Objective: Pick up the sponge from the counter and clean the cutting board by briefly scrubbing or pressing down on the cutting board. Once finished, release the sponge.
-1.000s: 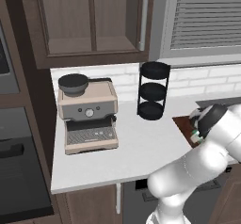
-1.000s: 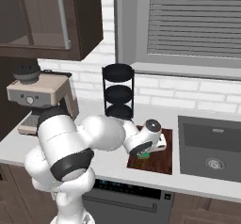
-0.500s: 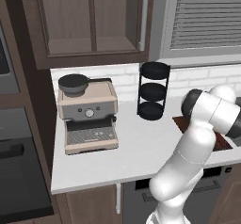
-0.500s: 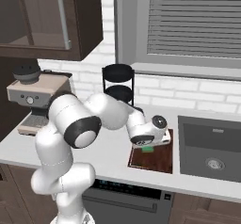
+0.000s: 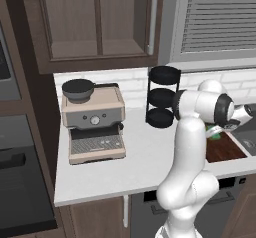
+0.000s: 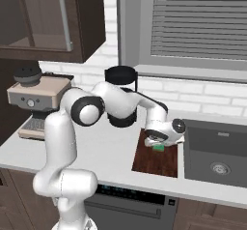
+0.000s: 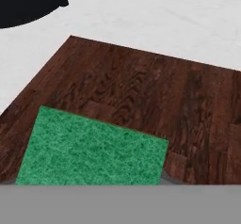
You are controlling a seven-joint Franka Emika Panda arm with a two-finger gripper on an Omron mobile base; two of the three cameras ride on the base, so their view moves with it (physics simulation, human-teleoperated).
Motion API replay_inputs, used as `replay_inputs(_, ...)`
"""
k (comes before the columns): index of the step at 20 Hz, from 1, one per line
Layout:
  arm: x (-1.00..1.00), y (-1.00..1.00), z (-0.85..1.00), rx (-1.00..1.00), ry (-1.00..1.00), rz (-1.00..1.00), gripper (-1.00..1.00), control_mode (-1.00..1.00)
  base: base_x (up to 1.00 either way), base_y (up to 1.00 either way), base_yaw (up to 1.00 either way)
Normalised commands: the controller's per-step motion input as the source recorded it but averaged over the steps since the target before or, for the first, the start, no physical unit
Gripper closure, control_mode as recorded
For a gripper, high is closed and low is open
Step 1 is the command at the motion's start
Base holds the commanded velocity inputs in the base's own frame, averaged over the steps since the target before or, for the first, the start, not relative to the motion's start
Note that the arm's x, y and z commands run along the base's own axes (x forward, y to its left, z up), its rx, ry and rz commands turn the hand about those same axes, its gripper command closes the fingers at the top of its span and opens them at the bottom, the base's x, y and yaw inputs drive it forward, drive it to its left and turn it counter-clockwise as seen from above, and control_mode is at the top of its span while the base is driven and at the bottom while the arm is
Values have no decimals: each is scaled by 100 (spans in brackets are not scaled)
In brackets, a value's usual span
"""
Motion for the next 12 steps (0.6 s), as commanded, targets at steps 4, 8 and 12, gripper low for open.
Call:
replay_inputs(4,20,0,0,0,-5,0,100,-100,0,0,0)
replay_inputs(8,34,2,0,0,-6,-1,100,-100,0,0,0)
replay_inputs(12,46,21,-10,-2,-6,-4,100,-100,0,0,0)
